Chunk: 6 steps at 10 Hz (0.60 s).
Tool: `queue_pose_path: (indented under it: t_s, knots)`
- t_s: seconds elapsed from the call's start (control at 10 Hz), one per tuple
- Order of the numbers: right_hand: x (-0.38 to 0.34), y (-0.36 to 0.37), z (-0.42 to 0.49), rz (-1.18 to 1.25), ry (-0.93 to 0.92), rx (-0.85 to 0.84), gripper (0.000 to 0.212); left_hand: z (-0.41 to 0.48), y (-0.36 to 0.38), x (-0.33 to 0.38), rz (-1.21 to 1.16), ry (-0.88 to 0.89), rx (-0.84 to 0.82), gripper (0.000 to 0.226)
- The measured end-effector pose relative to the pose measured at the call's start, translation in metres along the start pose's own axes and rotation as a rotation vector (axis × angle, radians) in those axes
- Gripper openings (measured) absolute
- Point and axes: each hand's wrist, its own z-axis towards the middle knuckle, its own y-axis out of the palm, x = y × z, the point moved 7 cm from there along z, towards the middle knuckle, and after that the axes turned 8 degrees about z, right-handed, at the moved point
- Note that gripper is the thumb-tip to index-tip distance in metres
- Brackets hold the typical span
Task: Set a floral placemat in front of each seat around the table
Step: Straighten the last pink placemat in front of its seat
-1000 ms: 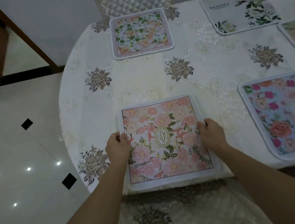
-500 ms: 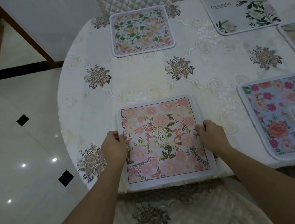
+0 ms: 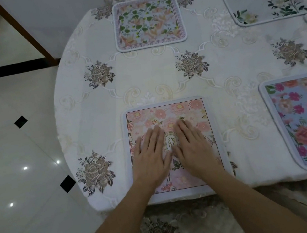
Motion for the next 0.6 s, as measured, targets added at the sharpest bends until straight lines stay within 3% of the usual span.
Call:
queue_pose_path:
  t_s: [0.2,0.6]
  knots:
    - [0.036,-0.014,-0.01,-0.046,0.043,0.041,0.07,-0.006,-0.002,-0.021,-0.013,-0.058,0.024,0.069]
    - [0.031,-0.036,-0.009,-0.113,0.149,-0.114,0.069,-0.007,-0.045,-0.02,-0.056,-0.05,-0.027,0.069]
